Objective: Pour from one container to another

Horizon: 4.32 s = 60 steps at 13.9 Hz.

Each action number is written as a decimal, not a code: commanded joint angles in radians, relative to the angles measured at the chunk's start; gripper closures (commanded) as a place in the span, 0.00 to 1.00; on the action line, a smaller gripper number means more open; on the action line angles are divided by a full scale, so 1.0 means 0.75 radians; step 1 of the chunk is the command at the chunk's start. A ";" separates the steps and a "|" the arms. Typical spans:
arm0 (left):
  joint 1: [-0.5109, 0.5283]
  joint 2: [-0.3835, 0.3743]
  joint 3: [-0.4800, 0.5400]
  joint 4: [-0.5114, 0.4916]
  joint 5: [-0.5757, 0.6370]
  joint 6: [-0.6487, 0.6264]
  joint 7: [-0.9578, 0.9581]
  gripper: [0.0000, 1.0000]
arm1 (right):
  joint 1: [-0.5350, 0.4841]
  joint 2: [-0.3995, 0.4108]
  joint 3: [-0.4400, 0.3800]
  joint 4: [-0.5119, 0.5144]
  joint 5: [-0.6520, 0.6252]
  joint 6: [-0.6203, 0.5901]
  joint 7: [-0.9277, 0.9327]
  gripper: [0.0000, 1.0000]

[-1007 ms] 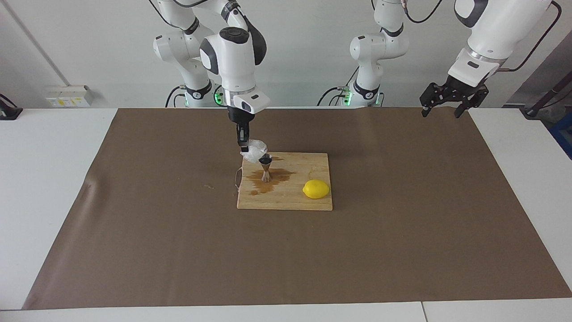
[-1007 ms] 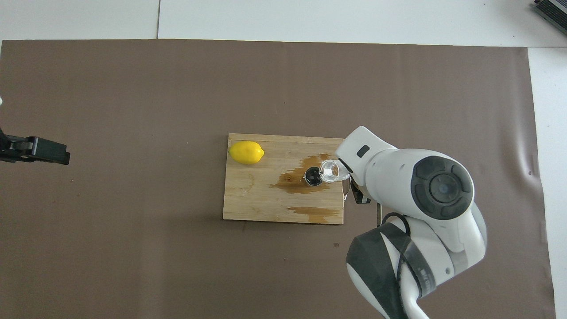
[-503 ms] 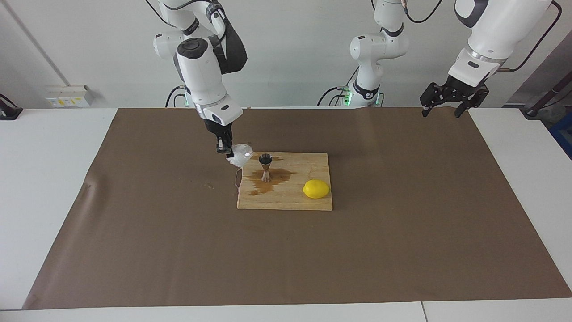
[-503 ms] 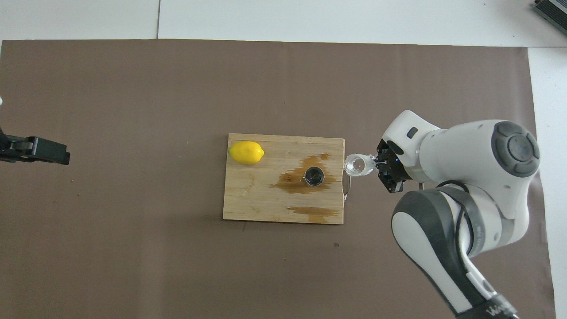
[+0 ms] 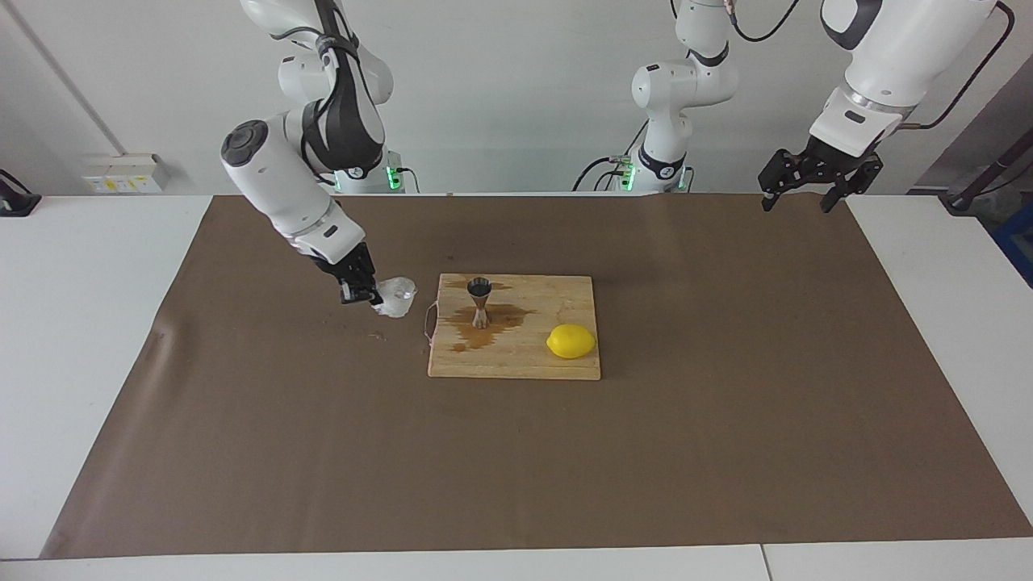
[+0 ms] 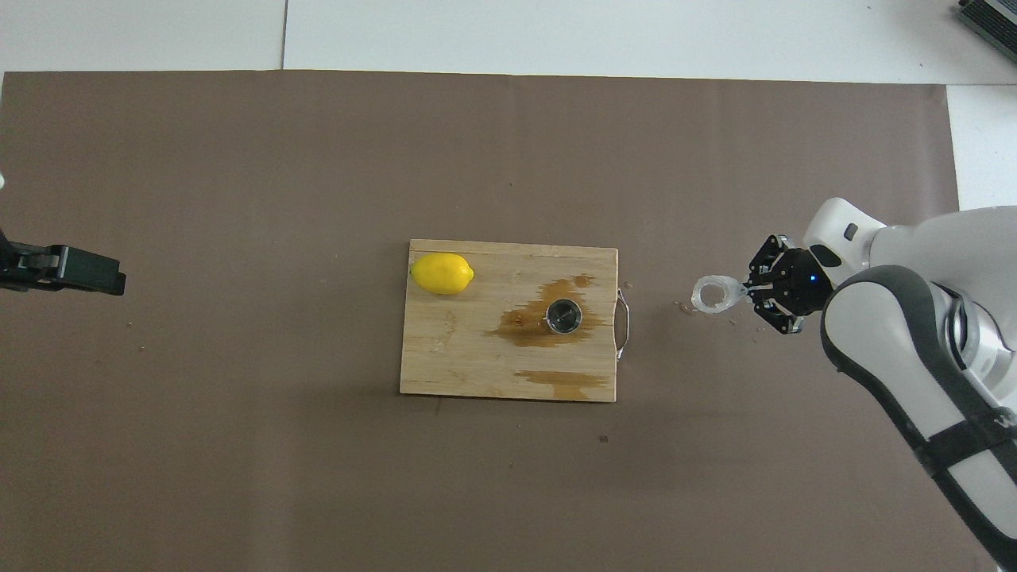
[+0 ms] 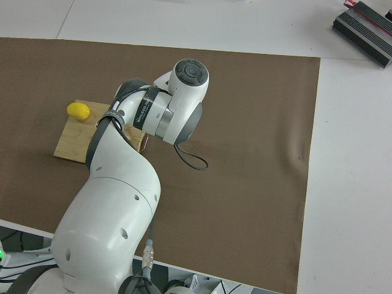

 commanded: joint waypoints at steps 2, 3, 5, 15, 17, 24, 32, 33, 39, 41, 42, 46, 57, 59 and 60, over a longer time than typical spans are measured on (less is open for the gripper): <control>-0.001 -0.022 0.005 -0.010 0.006 -0.018 0.008 0.00 | -0.119 0.069 0.018 -0.007 0.084 -0.026 -0.182 1.00; -0.001 -0.022 0.005 -0.010 0.006 -0.018 0.008 0.00 | -0.147 0.082 0.018 -0.017 0.106 -0.026 -0.196 1.00; -0.001 -0.022 0.005 -0.010 0.006 -0.018 0.008 0.00 | -0.166 0.098 0.018 -0.023 0.108 -0.004 -0.225 1.00; -0.001 -0.022 0.005 -0.010 0.006 -0.018 0.008 0.00 | -0.233 0.086 0.014 -0.089 0.102 0.062 -0.225 0.00; -0.001 -0.022 0.005 -0.010 0.006 -0.018 0.008 0.00 | -0.250 0.043 0.014 -0.062 0.096 0.051 -0.194 0.00; -0.001 -0.022 0.005 -0.010 0.006 -0.018 0.008 0.00 | -0.225 -0.125 0.030 0.152 -0.141 0.037 0.193 0.00; -0.001 -0.022 0.005 -0.010 0.006 -0.018 0.008 0.00 | -0.037 -0.141 0.032 0.421 -0.295 -0.071 1.234 0.00; -0.001 -0.022 0.005 -0.010 0.006 -0.018 0.008 0.00 | -0.027 -0.145 0.034 0.425 -0.295 -0.075 1.361 0.00; -0.001 -0.022 0.005 -0.010 0.006 -0.018 0.008 0.00 | 0.139 -0.190 0.034 0.431 -0.548 -0.108 2.251 0.00; -0.001 -0.022 0.005 -0.010 0.006 -0.018 0.008 0.00 | 0.163 -0.190 0.034 0.461 -0.565 -0.190 2.525 0.00; -0.001 -0.022 0.005 -0.010 0.006 -0.018 0.008 0.00 | 0.165 -0.188 0.034 0.478 -0.575 -0.220 2.617 0.00; -0.001 -0.022 0.005 -0.010 0.008 -0.018 0.008 0.00 | 0.165 -0.172 0.034 0.561 -0.599 -0.369 2.802 0.00; -0.001 -0.022 0.005 -0.010 0.006 -0.018 0.008 0.00 | 0.249 -0.192 -0.070 0.611 -0.649 -0.650 2.900 0.00; -0.001 -0.022 0.005 -0.010 0.006 -0.018 0.008 0.00 | 0.318 -0.205 -0.145 0.595 -0.647 -0.671 2.904 0.00; -0.001 -0.022 0.005 -0.010 0.006 -0.018 0.008 0.00 | 0.357 -0.209 -0.196 0.578 -0.649 -0.675 2.923 0.00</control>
